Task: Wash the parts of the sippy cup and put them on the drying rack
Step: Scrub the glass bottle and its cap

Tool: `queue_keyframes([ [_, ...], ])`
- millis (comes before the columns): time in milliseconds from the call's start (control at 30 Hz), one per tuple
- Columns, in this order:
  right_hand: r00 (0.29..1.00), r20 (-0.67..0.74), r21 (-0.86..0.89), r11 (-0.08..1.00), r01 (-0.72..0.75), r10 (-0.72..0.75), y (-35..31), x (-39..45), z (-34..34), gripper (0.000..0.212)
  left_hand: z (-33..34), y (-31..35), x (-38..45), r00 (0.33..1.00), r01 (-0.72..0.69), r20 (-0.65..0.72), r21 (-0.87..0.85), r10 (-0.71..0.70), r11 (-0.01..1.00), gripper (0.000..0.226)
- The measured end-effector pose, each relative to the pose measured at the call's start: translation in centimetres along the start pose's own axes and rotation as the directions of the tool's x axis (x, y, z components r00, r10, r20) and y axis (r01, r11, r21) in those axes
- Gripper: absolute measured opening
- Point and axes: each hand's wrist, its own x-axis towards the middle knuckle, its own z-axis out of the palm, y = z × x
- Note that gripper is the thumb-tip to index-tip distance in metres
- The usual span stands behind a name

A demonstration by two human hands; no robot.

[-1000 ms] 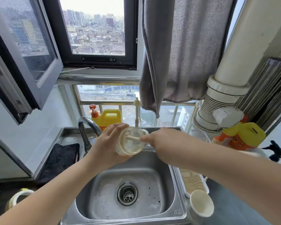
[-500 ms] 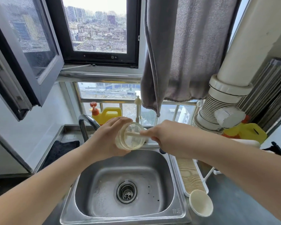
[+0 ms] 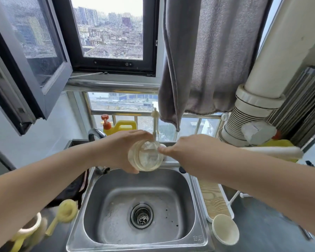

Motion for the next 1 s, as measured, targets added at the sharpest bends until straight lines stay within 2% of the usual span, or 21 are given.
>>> queue_keyframes([
  [133,0.992,0.124,0.071,0.997,-0.007,-0.002,-0.9,0.4,1.4,0.054,1.2,-0.2,0.1,0.999,-0.048,0.014,0.054,0.048,0.997,0.092],
  [200,0.985,0.175,0.193,0.980,-0.042,0.008,-0.3,0.2,1.7,0.053,2.5,-0.5,-0.2,0.999,-0.049,0.015,0.055,0.049,0.997,0.093],
  [333,0.983,0.161,0.525,0.836,-0.161,0.088,1.7,-0.3,1.7,0.041,3.7,-0.9,-0.6,0.985,-0.109,-0.134,-0.008,0.107,0.994,0.089],
  [367,0.983,0.161,0.561,0.812,-0.160,0.082,1.7,-0.3,1.7,0.039,3.7,-1.0,-0.5,0.975,-0.134,-0.176,0.001,0.132,0.991,0.088],
  [467,0.974,0.222,0.581,0.796,-0.169,0.045,0.8,-0.3,2.6,0.038,3.7,-1.1,-0.1,0.953,-0.177,-0.235,0.073,0.189,0.982,0.086],
  [600,0.962,0.270,0.561,0.804,-0.197,0.047,1.9,-1.3,3.2,0.037,5.2,-1.5,-0.4,0.955,-0.170,-0.215,0.170,0.205,0.971,0.089],
  [667,0.936,0.349,0.668,0.687,-0.285,0.049,2.9,-2.3,3.3,0.035,5.8,-1.9,-0.8,0.942,-0.172,-0.244,0.247,0.233,0.954,0.087],
  [733,0.921,0.388,0.807,0.469,-0.358,0.036,2.8,-2.8,4.0,0.031,6.1,-1.8,-0.8,0.922,-0.170,-0.299,0.252,0.244,0.953,0.084],
  [800,0.922,0.385,0.870,0.319,-0.375,0.033,1.7,-2.4,5.1,0.030,6.5,-1.4,-0.1,0.907,-0.194,-0.325,0.242,0.268,0.951,0.081],
  [900,0.928,0.372,0.895,0.259,-0.364,0.016,0.6,-2.2,6.2,0.031,7.2,-1.8,0.1,0.904,-0.234,-0.287,0.285,0.316,0.929,0.085],
  [1000,0.901,0.430,0.890,0.192,-0.414,-0.052,1.7,-2.8,5.9,0.031,7.5,-2.5,-0.9,0.903,-0.239,-0.285,0.292,0.323,0.926,0.087],
])
